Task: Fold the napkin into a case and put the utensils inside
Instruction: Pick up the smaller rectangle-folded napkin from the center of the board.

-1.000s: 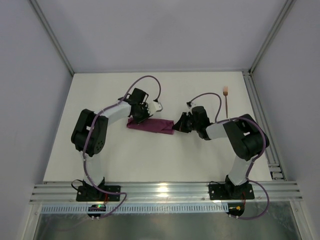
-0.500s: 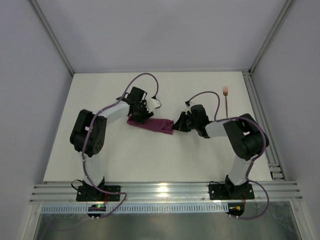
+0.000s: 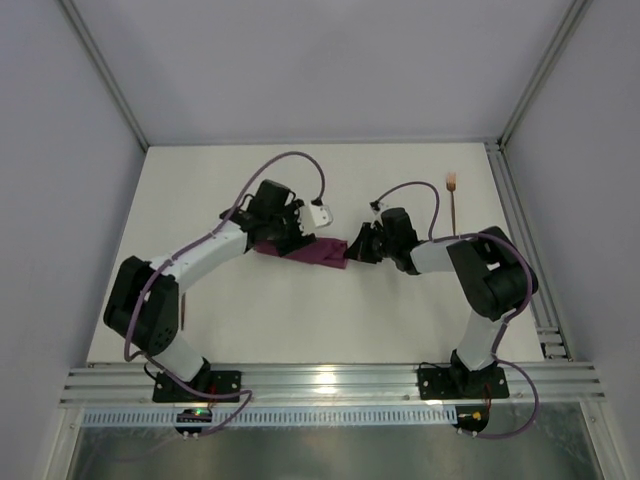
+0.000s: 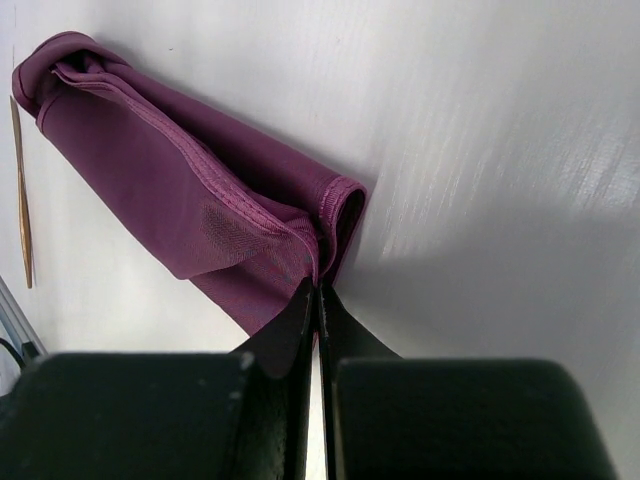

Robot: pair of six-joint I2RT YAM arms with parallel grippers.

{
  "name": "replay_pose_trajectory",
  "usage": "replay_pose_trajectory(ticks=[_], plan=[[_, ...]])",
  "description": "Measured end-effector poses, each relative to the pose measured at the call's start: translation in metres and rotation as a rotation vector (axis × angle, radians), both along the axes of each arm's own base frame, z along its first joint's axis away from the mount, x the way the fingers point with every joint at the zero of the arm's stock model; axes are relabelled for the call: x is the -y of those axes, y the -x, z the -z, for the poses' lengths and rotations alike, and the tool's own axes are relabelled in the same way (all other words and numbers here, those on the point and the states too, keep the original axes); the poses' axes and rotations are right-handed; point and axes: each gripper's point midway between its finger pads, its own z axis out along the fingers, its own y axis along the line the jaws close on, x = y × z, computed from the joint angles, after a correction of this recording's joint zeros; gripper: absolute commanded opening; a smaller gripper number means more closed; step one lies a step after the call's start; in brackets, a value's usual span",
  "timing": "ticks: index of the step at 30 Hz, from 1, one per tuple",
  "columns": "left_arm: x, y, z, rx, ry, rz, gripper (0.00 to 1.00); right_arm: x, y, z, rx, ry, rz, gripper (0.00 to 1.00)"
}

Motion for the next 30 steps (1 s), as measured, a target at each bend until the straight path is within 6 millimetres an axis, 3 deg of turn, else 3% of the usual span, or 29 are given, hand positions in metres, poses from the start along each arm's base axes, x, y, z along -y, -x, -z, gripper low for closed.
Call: replay_pose_trajectory(ticks=[3,5,8,15,22,25,30], plan=[[0.010,0.031,0.029,0.049,-0.107,0.099,0.69,0.000,0.000,0.000,-0.003,0.000,-0.001,0.04],[0.014,0.059,0.065,0.042,-0.208,0.193,0.70,-0.001,0.000,0.001,-0.006,-0.001,-0.003,0.04],[0.005,0.077,0.094,0.031,-0.312,0.249,0.70,-0.001,-0.001,0.001,-0.006,-0.002,-0.005,0.04],[0.007,0.042,0.089,0.260,-0.382,0.193,0.64,-0.002,-0.001,0.001,-0.009,-0.005,-0.008,0.04],[0.014,0.020,0.091,0.373,-0.415,0.158,0.55,-0.003,-0.001,0.000,-0.011,-0.005,-0.010,0.04],[0.014,0.012,0.093,0.404,-0.431,0.140,0.45,-0.003,-0.001,0.001,-0.013,-0.004,-0.011,0.04],[0.014,0.006,0.101,0.424,-0.461,0.140,0.17,-0.003,-0.001,0.000,-0.014,-0.005,-0.013,0.04]])
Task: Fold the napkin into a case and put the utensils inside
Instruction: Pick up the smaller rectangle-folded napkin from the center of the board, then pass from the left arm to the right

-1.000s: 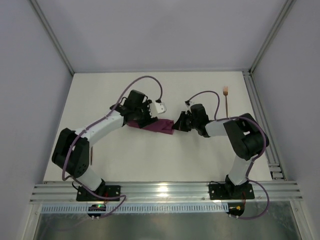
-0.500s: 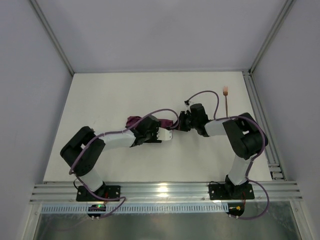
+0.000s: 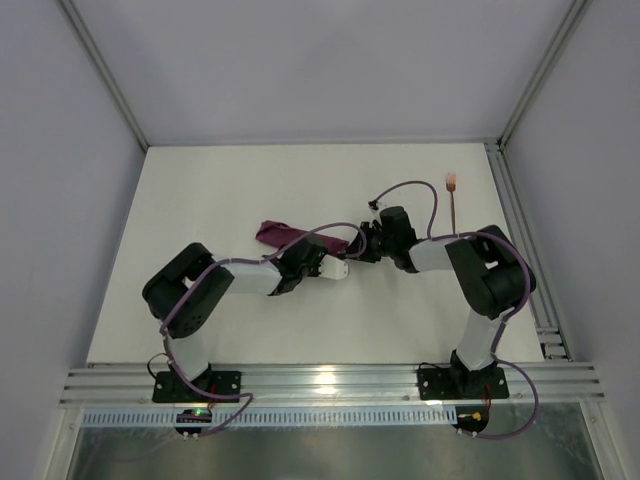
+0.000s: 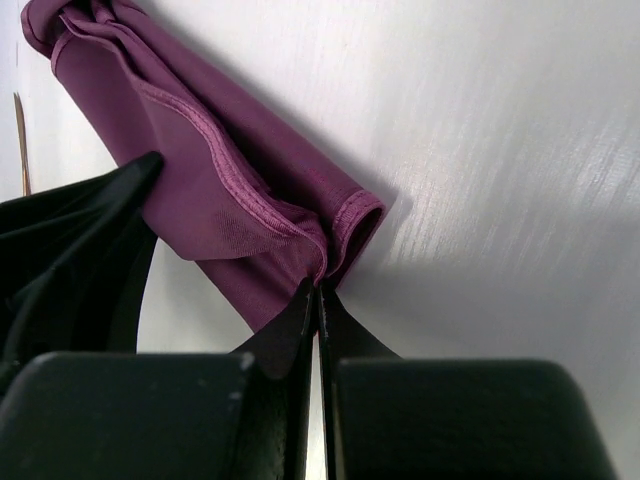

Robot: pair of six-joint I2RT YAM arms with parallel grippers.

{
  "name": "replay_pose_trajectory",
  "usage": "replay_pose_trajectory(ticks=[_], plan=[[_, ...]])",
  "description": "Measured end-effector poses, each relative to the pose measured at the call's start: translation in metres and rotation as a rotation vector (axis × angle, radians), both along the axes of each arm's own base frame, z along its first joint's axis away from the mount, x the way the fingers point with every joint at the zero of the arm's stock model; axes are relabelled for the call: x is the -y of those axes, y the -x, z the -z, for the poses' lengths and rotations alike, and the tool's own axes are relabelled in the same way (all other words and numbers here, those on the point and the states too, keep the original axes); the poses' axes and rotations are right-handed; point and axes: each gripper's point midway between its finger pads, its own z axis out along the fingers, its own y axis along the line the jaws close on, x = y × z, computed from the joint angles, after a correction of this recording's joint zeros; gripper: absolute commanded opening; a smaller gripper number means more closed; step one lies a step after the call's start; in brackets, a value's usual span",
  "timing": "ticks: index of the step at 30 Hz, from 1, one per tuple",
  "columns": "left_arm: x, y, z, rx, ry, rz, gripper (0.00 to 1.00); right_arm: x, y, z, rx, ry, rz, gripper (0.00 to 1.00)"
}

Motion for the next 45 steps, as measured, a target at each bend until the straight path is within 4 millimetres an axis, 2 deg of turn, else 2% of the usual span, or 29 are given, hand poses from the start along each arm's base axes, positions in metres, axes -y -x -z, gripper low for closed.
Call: replay_pose_trajectory(ticks=[1,2,4,7,11,18,22,25,28,31,33,38,45], plan=[[0.000,0.000,0.001,-0.001,-0.003,0.000,0.03,0.000,0.000,0.000,0.000,0.000,-0.001,0.06],[0.000,0.001,0.003,-0.008,-0.003,0.001,0.00,0.000,0.000,0.000,-0.001,-0.001,-0.003,0.09],[0.000,0.001,0.003,-0.013,-0.004,0.004,0.00,-0.001,0.001,0.000,-0.001,-0.003,-0.009,0.16],[0.000,0.001,0.003,-0.048,0.010,0.007,0.00,-0.002,0.003,-0.003,0.003,-0.008,-0.026,0.35],[-0.006,0.002,0.000,-0.145,0.057,-0.009,0.00,0.002,0.009,-0.020,0.036,0.008,-0.062,0.45],[-0.021,0.017,-0.009,-0.333,0.108,-0.046,0.00,0.016,0.013,-0.095,0.239,0.009,-0.125,0.47],[-0.016,0.031,-0.023,-0.415,0.134,-0.032,0.00,0.029,0.023,-0.122,0.355,0.042,-0.160,0.47],[-0.012,0.039,-0.033,-0.479,0.155,-0.024,0.00,0.037,0.047,-0.140,0.513,0.056,-0.236,0.48],[-0.015,0.045,-0.039,-0.536,0.163,-0.029,0.00,0.037,0.075,-0.148,0.739,0.086,-0.347,0.55],[-0.019,0.054,-0.039,-0.586,0.160,-0.032,0.00,0.022,0.111,-0.144,0.973,0.134,-0.531,0.60],[-0.021,0.061,-0.038,-0.622,0.152,-0.031,0.00,0.011,0.126,-0.138,1.090,0.164,-0.640,0.63],[-0.022,0.075,-0.043,-0.691,0.144,-0.021,0.00,-0.001,0.123,-0.126,1.231,0.246,-0.744,0.69],[-0.017,0.082,-0.054,-0.731,0.161,-0.002,0.00,-0.024,0.125,-0.096,1.254,0.284,-0.848,0.73]])
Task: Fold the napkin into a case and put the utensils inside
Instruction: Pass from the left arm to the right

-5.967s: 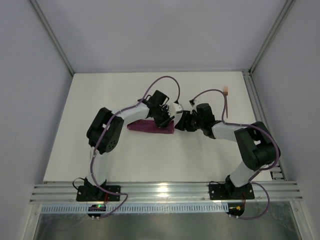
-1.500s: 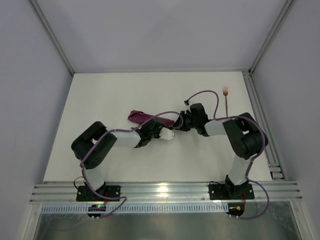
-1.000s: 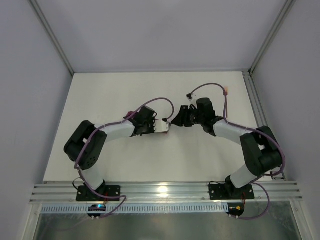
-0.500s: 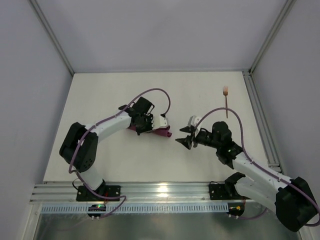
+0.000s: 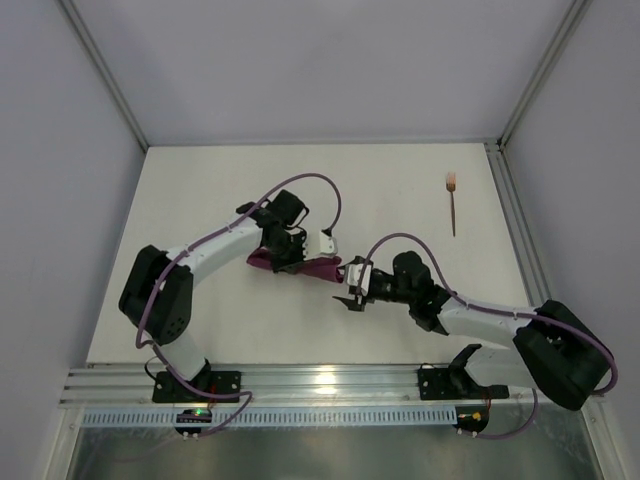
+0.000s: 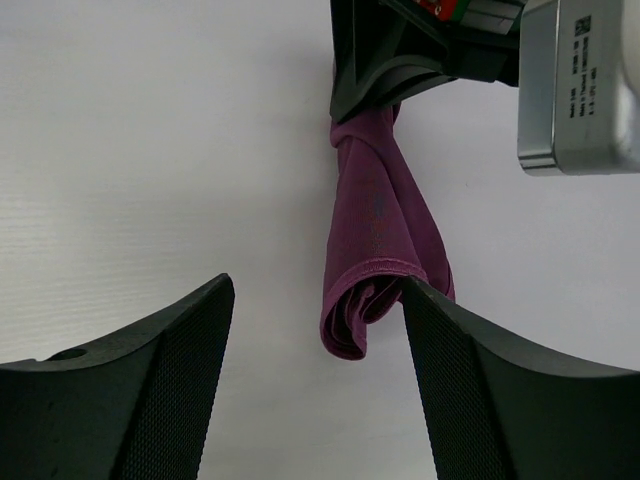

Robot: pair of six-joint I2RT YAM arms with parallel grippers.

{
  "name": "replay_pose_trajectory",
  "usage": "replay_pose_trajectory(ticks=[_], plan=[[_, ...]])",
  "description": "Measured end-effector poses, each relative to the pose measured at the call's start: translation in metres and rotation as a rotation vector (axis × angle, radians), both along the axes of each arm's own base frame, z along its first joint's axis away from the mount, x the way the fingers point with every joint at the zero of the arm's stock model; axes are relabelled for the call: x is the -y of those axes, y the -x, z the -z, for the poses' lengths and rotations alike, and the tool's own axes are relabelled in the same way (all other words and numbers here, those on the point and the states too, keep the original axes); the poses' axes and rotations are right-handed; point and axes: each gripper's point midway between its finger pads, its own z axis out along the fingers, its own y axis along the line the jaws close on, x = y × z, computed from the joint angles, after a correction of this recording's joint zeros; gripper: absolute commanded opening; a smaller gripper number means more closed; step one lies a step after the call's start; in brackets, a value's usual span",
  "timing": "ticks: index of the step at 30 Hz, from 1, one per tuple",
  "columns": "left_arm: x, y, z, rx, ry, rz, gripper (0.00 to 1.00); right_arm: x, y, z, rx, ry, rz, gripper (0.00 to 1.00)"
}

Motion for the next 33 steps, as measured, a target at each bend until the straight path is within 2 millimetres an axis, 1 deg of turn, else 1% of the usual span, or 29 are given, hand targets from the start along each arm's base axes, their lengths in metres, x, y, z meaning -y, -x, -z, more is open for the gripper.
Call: replay_pose_trajectory(ticks=[3,6,11,16,18,21,25,28,30,33], plan=[[-0.002,0.004,0.001,-0.017,-0.007,0.002,0.00,-0.005,-0.006,0.008,0.007,0.004,0.010,0.73],[-0.003,0.007,0.001,-0.028,-0.012,0.003,0.00,-0.007,-0.015,0.007,0.031,-0.009,0.037,0.74],[-0.004,0.008,0.002,-0.035,-0.015,0.003,0.00,-0.009,-0.023,-0.007,0.080,-0.047,0.063,0.74],[-0.004,0.009,0.004,-0.041,-0.018,0.003,0.00,-0.008,-0.023,-0.023,0.117,-0.077,0.063,0.74],[-0.004,0.009,0.005,-0.043,-0.020,0.003,0.00,-0.009,-0.022,-0.024,0.118,-0.079,0.055,0.74],[-0.004,0.009,0.005,-0.045,-0.021,0.003,0.00,-0.013,-0.023,-0.015,0.095,-0.063,0.042,0.74],[-0.004,0.010,0.005,-0.049,-0.021,0.004,0.00,-0.018,-0.026,0.012,0.032,-0.016,0.037,0.74],[-0.005,0.010,0.006,-0.051,-0.023,0.004,0.00,-0.019,-0.026,0.027,-0.010,0.004,0.038,0.73],[-0.005,0.011,0.006,-0.053,-0.024,0.004,0.00,-0.020,-0.026,0.032,-0.022,0.006,0.039,0.71],[-0.005,0.011,0.006,-0.055,-0.023,0.004,0.00,-0.021,-0.026,0.037,-0.038,0.005,0.039,0.71]])
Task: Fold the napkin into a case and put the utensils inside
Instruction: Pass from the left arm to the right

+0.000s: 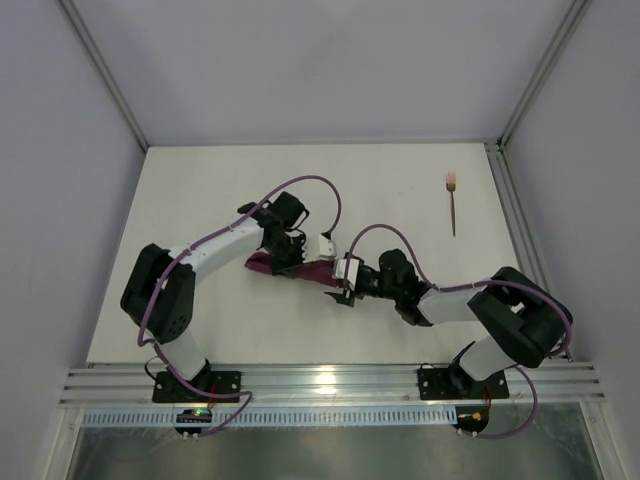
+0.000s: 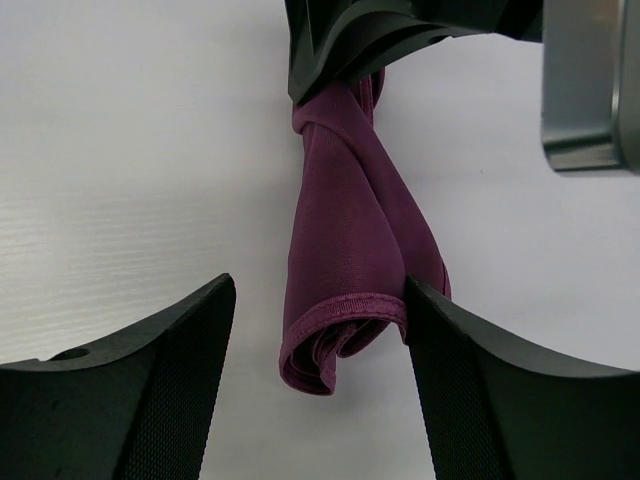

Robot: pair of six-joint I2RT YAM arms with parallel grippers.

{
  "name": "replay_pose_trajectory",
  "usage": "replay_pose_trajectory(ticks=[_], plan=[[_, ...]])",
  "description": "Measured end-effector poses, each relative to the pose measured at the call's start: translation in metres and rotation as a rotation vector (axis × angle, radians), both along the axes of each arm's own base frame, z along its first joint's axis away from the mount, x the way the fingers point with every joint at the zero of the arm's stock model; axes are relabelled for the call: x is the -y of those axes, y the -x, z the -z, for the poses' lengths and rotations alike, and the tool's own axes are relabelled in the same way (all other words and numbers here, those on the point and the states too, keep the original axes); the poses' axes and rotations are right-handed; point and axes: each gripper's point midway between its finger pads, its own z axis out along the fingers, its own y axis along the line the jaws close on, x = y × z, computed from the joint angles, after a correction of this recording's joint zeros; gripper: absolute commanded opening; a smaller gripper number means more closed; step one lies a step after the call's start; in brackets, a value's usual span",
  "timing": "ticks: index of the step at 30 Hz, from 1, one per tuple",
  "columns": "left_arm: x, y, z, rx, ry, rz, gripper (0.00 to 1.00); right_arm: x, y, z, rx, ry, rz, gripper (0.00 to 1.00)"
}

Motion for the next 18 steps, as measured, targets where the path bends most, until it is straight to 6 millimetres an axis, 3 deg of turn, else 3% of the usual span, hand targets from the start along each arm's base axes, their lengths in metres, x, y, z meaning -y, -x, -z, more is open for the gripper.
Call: replay_pose_trajectory(ticks=[4,7,12,18], plan=[[-0.0006,0.0024,0.0003,-0.010,-0.001,0.002,0.00,-0.0036,-0.0019,0.0017,-0.007,0.000,0.001,0.71],[-0.0012,0.0035,0.0004,-0.015,-0.004,0.003,0.00,-0.0047,-0.0046,0.0036,-0.011,0.002,0.008,0.65],[-0.0018,0.0048,0.0010,-0.021,-0.006,0.005,0.00,-0.0071,-0.0084,0.0059,-0.035,0.001,0.024,0.32],[-0.0028,0.0078,0.0080,-0.050,-0.020,0.006,0.00,-0.0079,-0.0087,0.0080,-0.090,0.001,0.044,0.19]])
